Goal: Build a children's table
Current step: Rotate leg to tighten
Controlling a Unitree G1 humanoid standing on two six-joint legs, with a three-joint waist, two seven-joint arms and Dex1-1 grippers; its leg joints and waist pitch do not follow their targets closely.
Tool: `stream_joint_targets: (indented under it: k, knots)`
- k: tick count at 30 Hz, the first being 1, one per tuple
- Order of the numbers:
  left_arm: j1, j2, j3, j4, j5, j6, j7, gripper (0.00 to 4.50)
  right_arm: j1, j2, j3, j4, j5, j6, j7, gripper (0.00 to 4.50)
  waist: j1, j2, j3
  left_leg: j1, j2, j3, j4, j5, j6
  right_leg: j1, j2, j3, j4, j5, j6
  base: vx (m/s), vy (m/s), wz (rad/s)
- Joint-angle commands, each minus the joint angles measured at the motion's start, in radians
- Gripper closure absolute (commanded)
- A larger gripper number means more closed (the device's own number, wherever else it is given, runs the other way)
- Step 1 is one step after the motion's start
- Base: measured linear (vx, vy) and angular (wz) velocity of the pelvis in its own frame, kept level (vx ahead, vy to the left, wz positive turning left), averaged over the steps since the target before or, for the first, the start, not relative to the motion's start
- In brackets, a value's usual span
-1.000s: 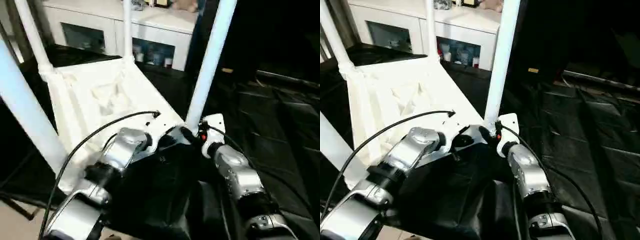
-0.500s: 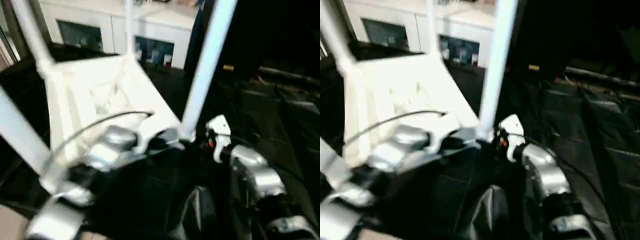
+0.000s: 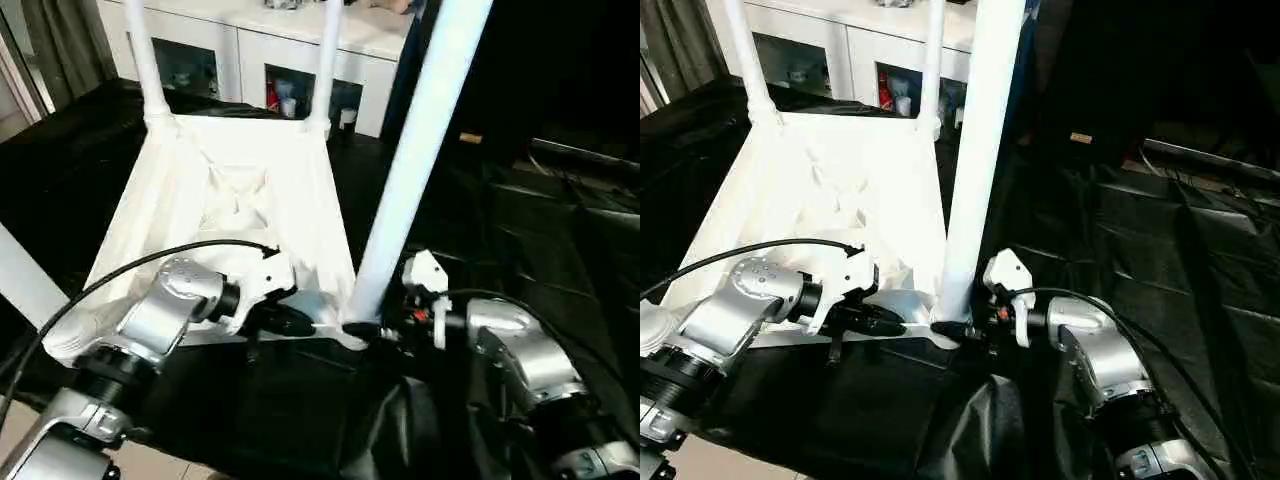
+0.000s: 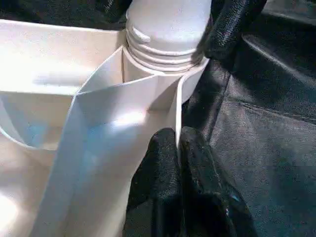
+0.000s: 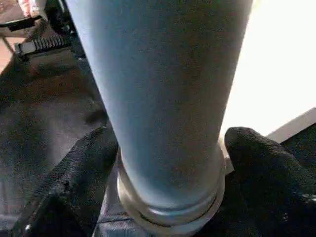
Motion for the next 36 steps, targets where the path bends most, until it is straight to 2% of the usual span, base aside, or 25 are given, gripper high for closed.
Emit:
stream_joint_targets:
  k: [1,3,5,7,13,14,15,16,17,18,19,21,23,24,25,26,30,31,32,33,34,35,36]
  knots:
    - [0.008,-0.002,-0.016,-0.029,-0.016,0.011,-0.025,4.50,0.000,-0.013,0.003,-0.010,0.012,0.007,0.009,1.10,-0.003,0.003,-0.053,0.008,0.026,-0.002,-0.065,-0.186,0.015,0.047,-0.071,0.041,-0.067,-0.174,-0.186,0.000,0.000,0.00]
    - [0.009,-0.001,-0.015,-0.031,-0.017,0.013,-0.024,4.50,-0.004,-0.012,0.003,-0.003,0.009,0.003,0.007,1.40,-0.003,0.005,-0.054,0.009,0.026,-0.001,-0.063,-0.169,0.019,0.047,-0.070,0.041,-0.063,-0.145,-0.194,0.000,0.000,0.00]
    - [0.008,0.000,-0.015,-0.031,-0.018,0.013,-0.024,4.50,-0.005,-0.010,0.001,-0.003,0.011,0.005,0.007,1.48,-0.003,0.006,-0.054,0.009,0.025,-0.001,-0.063,-0.167,0.022,0.047,-0.070,0.040,-0.062,-0.132,-0.200,0.000,0.000,0.00]
    - [0.006,-0.005,-0.012,-0.023,-0.016,0.011,-0.015,4.50,-0.005,-0.002,-0.006,0.000,0.011,0.008,0.000,1.73,-0.003,0.006,-0.053,0.008,0.025,-0.001,-0.063,-0.175,0.020,0.048,-0.070,0.041,-0.065,-0.143,-0.199,0.000,0.000,0.00]
    - [-0.011,-0.041,-0.005,0.015,0.007,0.024,0.059,4.50,-0.003,0.029,-0.023,0.025,0.000,0.010,-0.073,1.78,-0.005,0.005,-0.051,0.009,0.024,-0.002,-0.064,-0.196,0.007,0.046,-0.071,0.041,-0.069,-0.192,-0.188,0.000,0.000,0.00]
    - [-0.021,-0.062,-0.001,0.036,0.022,0.034,0.107,4.50,-0.006,0.046,-0.031,0.049,-0.016,0.003,-0.129,1.78,-0.007,0.005,-0.049,0.010,0.024,-0.002,-0.065,-0.209,0.001,0.044,-0.071,0.041,-0.073,-0.221,-0.182,0.000,0.000,0.00]
    - [-0.053,-0.126,0.011,0.102,0.060,0.054,0.241,4.50,-0.014,0.096,-0.058,0.109,-0.052,-0.007,-0.285,1.79,-0.008,0.004,-0.048,0.011,0.023,-0.001,-0.065,-0.219,-0.003,0.041,-0.071,0.041,-0.076,-0.244,-0.177,0.000,0.000,0.00]
    - [-0.068,-0.156,0.017,0.132,0.073,0.061,0.298,4.50,-0.016,0.120,-0.072,0.132,-0.064,-0.014,-0.353,1.79,-0.009,0.005,-0.046,0.013,0.023,-0.001,-0.067,-0.232,-0.012,0.038,-0.072,0.041,-0.080,-0.274,-0.171,0.000,0.000,0.00]
    - [-0.075,-0.171,0.020,0.147,0.078,0.065,0.326,4.50,-0.016,0.132,-0.078,0.142,-0.069,-0.018,-0.384,1.79,-0.010,0.002,-0.044,0.019,0.021,-0.003,-0.067,-0.271,-0.030,0.036,-0.074,0.039,-0.090,-0.362,-0.151,0.000,0.000,0.00]
    - [-0.091,-0.204,0.028,0.175,0.084,0.078,0.381,4.50,-0.020,0.163,-0.101,0.156,-0.066,-0.005,-0.459,1.79,-0.014,0.004,-0.047,0.015,0.020,-0.009,-0.070,-0.279,-0.038,0.040,-0.078,0.039,-0.091,-0.414,-0.130,0.000,0.000,0.00]
    - [-0.110,-0.243,0.034,0.208,0.090,0.091,0.436,4.50,-0.028,0.201,-0.127,0.174,-0.068,0.006,-0.553,1.80,-0.016,0.002,-0.048,0.012,0.020,-0.010,-0.070,-0.278,-0.038,0.042,-0.078,0.038,-0.093,-0.420,-0.121,0.000,0.000,0.00]
    - [-0.132,-0.289,0.038,0.247,0.098,0.102,0.501,4.50,-0.037,0.246,-0.155,0.194,-0.073,0.021,-0.664,1.80,-0.022,0.004,-0.048,0.017,0.019,-0.011,-0.069,-0.294,-0.039,0.033,-0.076,0.039,-0.098,-0.431,-0.111,0.000,0.000,0.00]
    - [-0.156,-0.327,0.031,0.287,0.114,0.086,0.555,4.50,-0.043,0.282,-0.152,0.199,-0.088,0.027,-0.721,1.80,-0.023,0.003,-0.049,0.011,0.019,-0.012,-0.071,-0.286,-0.031,0.036,-0.075,0.039,-0.098,-0.414,-0.102,0.000,0.000,0.00]
    - [-0.164,-0.342,0.029,0.302,0.118,0.081,0.575,4.50,-0.045,0.294,-0.145,0.200,-0.096,0.027,-0.736,1.80,-0.020,0.004,-0.049,0.015,0.019,-0.010,-0.069,-0.287,-0.025,0.032,-0.073,0.039,-0.100,-0.400,-0.100,0.000,0.000,0.00]
    - [-0.164,-0.342,0.029,0.302,0.118,0.081,0.575,4.50,-0.045,0.294,-0.145,0.200,-0.096,0.027,-0.736,1.80,-0.019,0.004,-0.049,0.017,0.019,-0.009,-0.068,-0.290,-0.021,0.032,-0.074,0.041,-0.098,-0.381,-0.107,0.000,0.000,0.00]
    - [-0.181,-0.366,0.014,0.328,0.138,0.063,0.595,4.50,-0.048,0.300,-0.105,0.195,-0.128,-0.005,-0.715,1.80,-0.019,0.009,-0.051,0.010,0.019,-0.010,-0.070,-0.278,-0.018,0.037,-0.073,0.040,-0.096,-0.358,-0.107,0.000,0.000,0.00]
    - [-0.192,-0.383,0.009,0.349,0.148,0.042,0.587,4.50,-0.052,0.306,-0.107,0.188,-0.112,-0.045,-0.673,1.80,-0.017,0.008,-0.051,0.010,0.018,-0.007,-0.068,-0.265,-0.005,0.039,-0.072,0.042,-0.092,-0.306,-0.126,0.000,0.000,0.00]
    - [-0.187,-0.378,0.004,0.342,0.146,0.035,0.570,4.50,-0.051,0.300,-0.106,0.181,-0.110,-0.054,-0.660,1.24,-0.017,0.009,-0.051,0.009,0.019,-0.008,-0.069,-0.263,-0.005,0.040,-0.072,0.042,-0.091,-0.305,-0.127,0.000,0.000,0.00]
    - [-0.179,-0.366,0.000,0.328,0.140,0.031,0.544,4.50,-0.049,0.290,-0.104,0.168,-0.101,-0.057,-0.632,1.24,-0.016,0.010,-0.051,0.010,0.019,-0.008,-0.069,-0.263,-0.003,0.040,-0.073,0.042,-0.091,-0.307,-0.130,0.000,0.000,0.00]
    - [-0.166,-0.347,-0.008,0.304,0.133,0.022,0.502,4.50,-0.047,0.271,-0.100,0.151,-0.091,-0.059,-0.591,1.10,-0.015,0.006,-0.052,0.008,0.021,-0.009,-0.069,-0.268,0.003,0.043,-0.074,0.040,-0.092,-0.316,-0.130,0.000,0.000,0.00]
    - [-0.158,-0.336,-0.013,0.293,0.129,0.014,0.477,4.50,-0.045,0.259,-0.095,0.140,-0.083,-0.059,-0.568,1.08,-0.014,0.007,-0.052,0.003,0.022,-0.010,-0.070,-0.254,0.007,0.046,-0.076,0.041,-0.090,-0.303,-0.129,0.000,0.000,0.00]
    - [-0.147,-0.319,-0.017,0.276,0.123,0.013,0.448,4.50,-0.041,0.234,-0.081,0.124,-0.077,-0.050,-0.521,0.88,-0.015,0.006,-0.052,0.002,0.023,-0.009,-0.070,-0.248,0.009,0.047,-0.075,0.041,-0.089,-0.292,-0.131,0.000,0.000,0.00]
    - [-0.141,-0.309,-0.019,0.266,0.120,0.014,0.431,4.50,-0.039,0.219,-0.070,0.115,-0.075,-0.043,-0.492,0.88,-0.017,0.006,-0.052,0.002,0.022,-0.008,-0.069,-0.238,0.013,0.046,-0.073,0.041,-0.086,-0.271,-0.136,0.000,0.000,0.00]
